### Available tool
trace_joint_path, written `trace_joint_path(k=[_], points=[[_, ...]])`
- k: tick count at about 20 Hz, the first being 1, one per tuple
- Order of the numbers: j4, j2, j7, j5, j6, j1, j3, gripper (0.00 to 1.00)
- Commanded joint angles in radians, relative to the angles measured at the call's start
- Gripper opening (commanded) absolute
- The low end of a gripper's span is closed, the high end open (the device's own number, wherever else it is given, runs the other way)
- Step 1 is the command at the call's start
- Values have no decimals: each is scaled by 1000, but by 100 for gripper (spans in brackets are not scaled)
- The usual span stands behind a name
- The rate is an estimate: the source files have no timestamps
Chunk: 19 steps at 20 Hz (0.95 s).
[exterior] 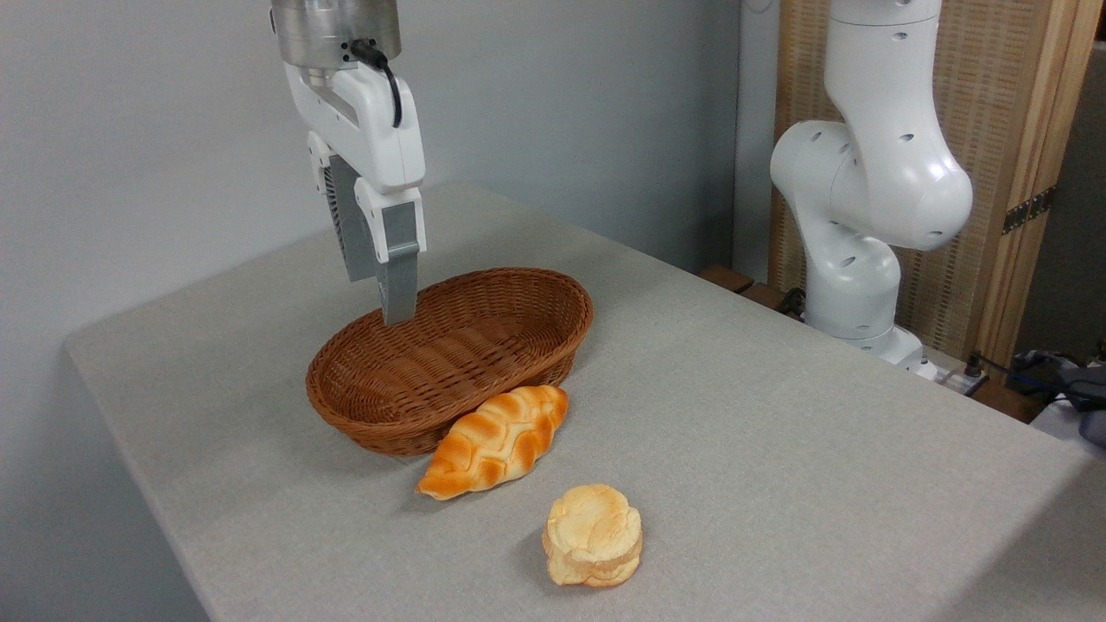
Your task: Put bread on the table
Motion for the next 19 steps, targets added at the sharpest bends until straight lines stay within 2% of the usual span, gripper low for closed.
trace_joint_path(k=[1, 5, 19], points=[[11, -9, -17, -3, -39, 4, 44, 100], [11, -14, -51, -14, -40, 5, 79, 100], [10, -11, -59, -16, -68, -2, 65, 100]])
